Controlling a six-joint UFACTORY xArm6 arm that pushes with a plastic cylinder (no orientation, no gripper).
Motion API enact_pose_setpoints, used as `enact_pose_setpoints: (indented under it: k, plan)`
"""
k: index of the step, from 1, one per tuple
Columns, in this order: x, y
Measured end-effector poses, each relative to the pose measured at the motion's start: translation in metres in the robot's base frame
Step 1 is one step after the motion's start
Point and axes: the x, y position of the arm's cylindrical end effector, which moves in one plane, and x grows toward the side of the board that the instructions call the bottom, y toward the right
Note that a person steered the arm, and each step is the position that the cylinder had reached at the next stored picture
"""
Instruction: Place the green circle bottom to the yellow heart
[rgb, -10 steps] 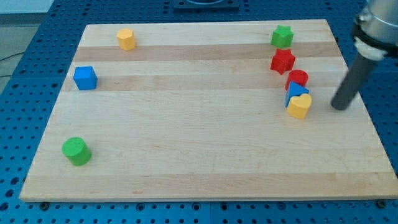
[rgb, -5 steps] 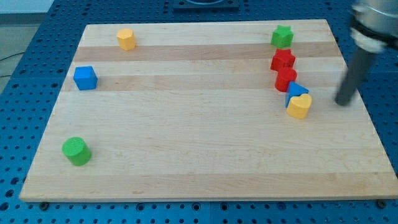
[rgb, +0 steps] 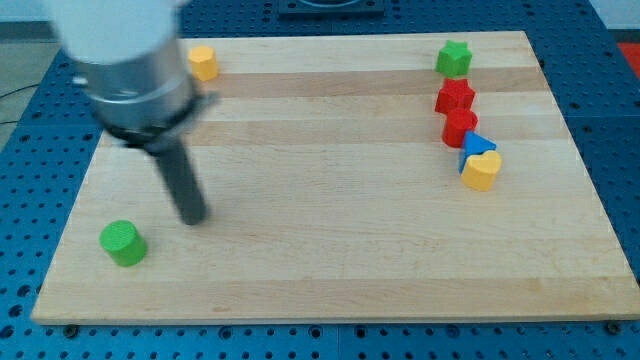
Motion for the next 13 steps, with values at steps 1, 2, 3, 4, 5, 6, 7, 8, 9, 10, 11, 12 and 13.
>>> enact_pose_setpoints:
  k: [1, 2, 3, 4, 5, 6, 7, 8, 9, 10, 11, 12, 13]
  plan:
    - [0.015, -0.076]
    - [0.049, -0.028]
    - [0.049, 0.048]
    - [0.071, 0.048]
    - [0.079, 0.07]
    - [0.061, 0.151]
    - [0.04, 0.229]
    - [0.028, 0.292]
    - [0.019, 0.318]
    - [0.02, 0.248]
    - [-0.002, 0.235]
    - [-0.026, 0.242]
    - [-0.024, 0.284]
